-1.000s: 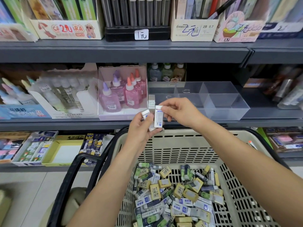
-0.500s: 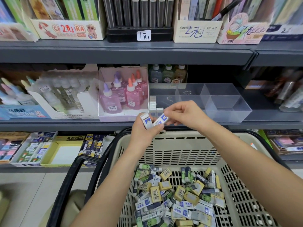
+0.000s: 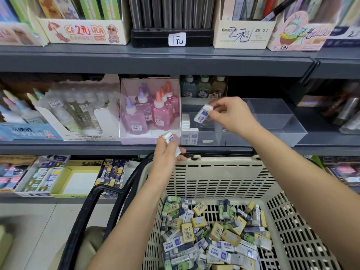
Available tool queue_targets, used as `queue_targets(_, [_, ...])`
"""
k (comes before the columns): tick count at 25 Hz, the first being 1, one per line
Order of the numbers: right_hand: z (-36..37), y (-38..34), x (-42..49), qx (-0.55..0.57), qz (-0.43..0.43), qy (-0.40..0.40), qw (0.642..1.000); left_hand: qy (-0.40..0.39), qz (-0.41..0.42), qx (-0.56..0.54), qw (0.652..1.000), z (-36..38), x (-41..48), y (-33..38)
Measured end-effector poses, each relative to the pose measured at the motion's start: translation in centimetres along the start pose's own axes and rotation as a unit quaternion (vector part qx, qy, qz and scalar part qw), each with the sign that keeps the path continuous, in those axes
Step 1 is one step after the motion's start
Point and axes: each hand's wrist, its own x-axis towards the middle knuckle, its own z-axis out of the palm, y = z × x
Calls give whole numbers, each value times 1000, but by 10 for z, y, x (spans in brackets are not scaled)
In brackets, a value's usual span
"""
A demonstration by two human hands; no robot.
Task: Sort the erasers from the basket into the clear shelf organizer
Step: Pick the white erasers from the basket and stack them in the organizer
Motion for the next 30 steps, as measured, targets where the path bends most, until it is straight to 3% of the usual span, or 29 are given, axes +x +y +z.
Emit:
queue_targets(3, [18, 6, 12, -141, -57, -53, 987, 0, 61, -5, 998, -2, -2, 3])
queue_targets(8, [39, 20, 10, -197, -84, -159, 964, 5, 64, -3, 998, 1, -1, 2])
queue_targets(10, [39, 19, 8, -219, -95, -159, 958, -1, 61, -7, 998, 2, 0, 2])
queue_targets(12, [36, 13, 1, -188, -113, -92, 971, -9, 69, -5, 998, 2, 0, 0])
queue_targets(14, [34, 1, -10, -89, -121, -44, 988, -11, 85, 4, 996, 2, 0, -1])
queue_targets(19, [34, -19, -30, -27, -33, -104, 994, -36, 149, 57, 987, 3, -2, -6])
queue_targets(22, [25, -17, -29, 113, 15, -147, 983, -42, 149, 44, 987, 3, -5, -6])
queue_targets(28, [18, -8, -28, 171, 58, -163, 970, 9, 145, 91, 985, 5, -5, -9])
queue_targets(30, [11, -4, -19, 162, 46, -117, 979, 42, 156, 125, 979, 3, -3, -10])
